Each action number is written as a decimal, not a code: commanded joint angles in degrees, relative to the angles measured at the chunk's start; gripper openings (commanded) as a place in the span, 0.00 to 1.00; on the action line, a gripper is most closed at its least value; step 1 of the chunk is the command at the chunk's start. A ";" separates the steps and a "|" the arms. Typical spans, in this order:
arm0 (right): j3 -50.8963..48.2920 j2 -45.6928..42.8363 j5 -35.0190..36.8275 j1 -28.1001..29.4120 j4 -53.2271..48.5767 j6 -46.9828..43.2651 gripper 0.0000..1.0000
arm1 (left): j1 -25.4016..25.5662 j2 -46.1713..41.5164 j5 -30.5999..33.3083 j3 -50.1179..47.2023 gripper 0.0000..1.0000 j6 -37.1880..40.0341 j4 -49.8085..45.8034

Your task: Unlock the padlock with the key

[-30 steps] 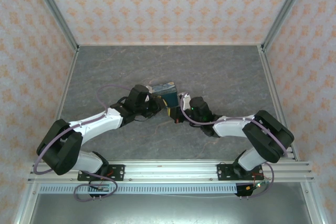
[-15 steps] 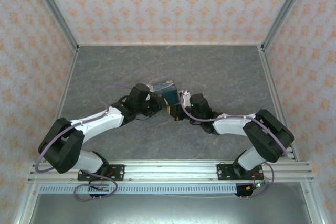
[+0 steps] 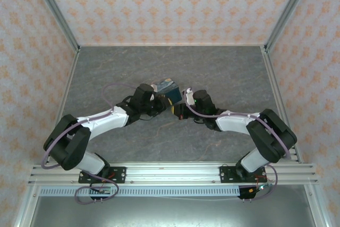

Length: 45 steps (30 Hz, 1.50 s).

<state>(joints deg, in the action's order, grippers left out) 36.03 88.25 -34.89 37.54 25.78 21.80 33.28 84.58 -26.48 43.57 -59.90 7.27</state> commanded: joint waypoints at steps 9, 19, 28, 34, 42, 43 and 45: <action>-1.75 1.25 1.02 1.40 17.03 3.38 0.00 | 2.74 5.33 -4.96 0.06 0.18 0.53 2.00; -6.81 2.63 7.49 3.81 19.39 8.77 0.00 | 2.76 9.19 -3.72 -1.20 0.28 -0.48 5.77; -9.48 5.39 11.13 5.26 21.42 15.21 0.00 | 2.67 6.94 -1.06 -2.15 0.50 -0.32 4.95; -8.97 6.91 10.33 6.22 22.06 17.04 0.00 | 2.02 1.57 0.63 -4.72 0.68 -0.63 3.28; -9.27 8.65 9.78 7.44 25.98 21.87 0.00 | -1.15 -6.29 3.15 -13.55 0.73 -6.27 11.84; -9.15 8.70 9.81 7.63 25.99 23.02 0.00 | -1.19 -7.01 3.83 -15.05 0.73 -7.66 14.30; -8.81 8.83 9.93 8.27 26.28 25.39 0.00 | -1.20 -8.20 5.08 -17.94 0.72 -10.31 18.63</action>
<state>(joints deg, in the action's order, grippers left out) 26.57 96.55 -25.02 44.86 47.03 43.48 32.23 78.13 -24.64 28.71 -65.65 18.17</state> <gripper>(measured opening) 0.041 0.720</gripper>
